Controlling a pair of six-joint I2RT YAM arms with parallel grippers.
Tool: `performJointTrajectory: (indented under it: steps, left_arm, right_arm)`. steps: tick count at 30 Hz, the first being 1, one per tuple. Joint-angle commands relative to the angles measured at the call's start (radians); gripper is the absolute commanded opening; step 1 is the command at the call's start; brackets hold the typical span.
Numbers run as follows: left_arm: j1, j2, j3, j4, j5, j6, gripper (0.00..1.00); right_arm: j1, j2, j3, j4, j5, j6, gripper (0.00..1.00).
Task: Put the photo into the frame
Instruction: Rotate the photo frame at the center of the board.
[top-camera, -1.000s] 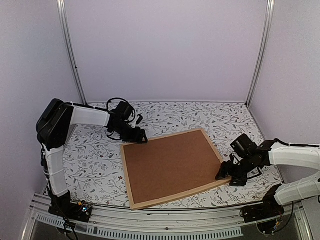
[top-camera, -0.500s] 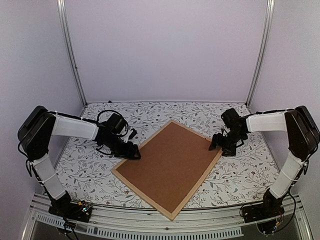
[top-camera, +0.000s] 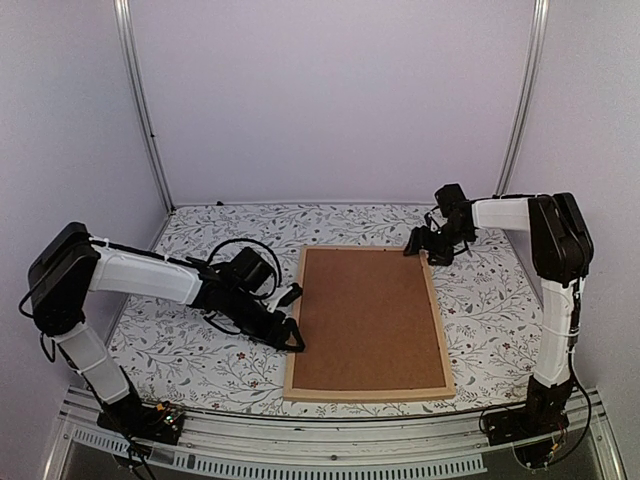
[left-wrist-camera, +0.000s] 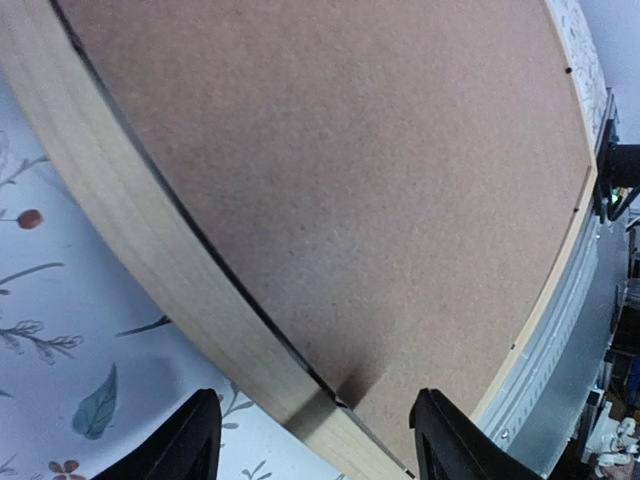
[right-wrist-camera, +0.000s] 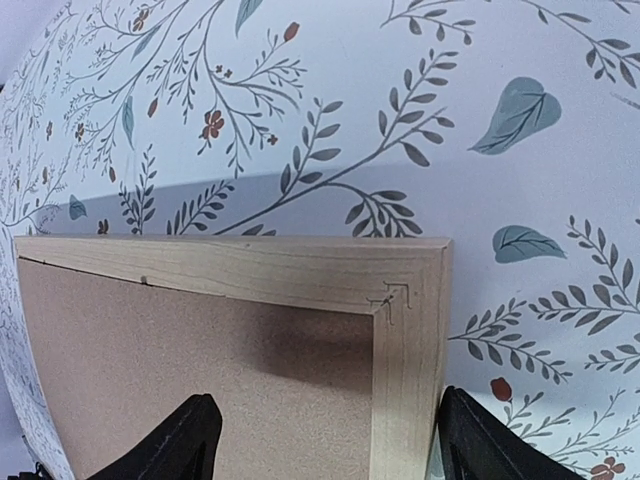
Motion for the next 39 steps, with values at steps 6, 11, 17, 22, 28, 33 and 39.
performJointTrajectory:
  steps: [6,11,17,22,28,33,39]
  left_arm:
    - [0.01,-0.031,0.029,-0.099,-0.191,-0.08,0.69]
    - [0.01,-0.05,0.022,-0.13,-0.229,-0.092,0.69]
    - [0.001,-0.042,0.014,-0.147,-0.228,-0.101,0.69]
    - [-0.009,-0.027,0.016,-0.155,-0.228,-0.107,0.69]
    - [-0.03,-0.011,0.032,-0.156,-0.216,-0.111,0.69]
    - [-0.05,0.008,0.043,-0.158,-0.199,-0.117,0.69]
    - [-0.071,0.043,0.048,-0.143,-0.167,-0.125,0.68]
  right_arm:
    - [-0.002,-0.097,-0.081,-0.029,-0.039,-0.036,0.78]
    - [-0.001,-0.171,-0.182,-0.014,-0.036,-0.029,0.78]
    - [-0.002,-0.215,-0.27,0.013,-0.049,-0.018,0.78]
    - [-0.001,-0.242,-0.335,0.041,-0.072,0.001,0.78]
    - [0.005,-0.272,-0.415,0.089,-0.108,0.03,0.77]
    - [0.025,-0.277,-0.451,0.112,-0.121,0.045,0.77]
    - [0.048,-0.281,-0.476,0.149,-0.139,0.07,0.77]
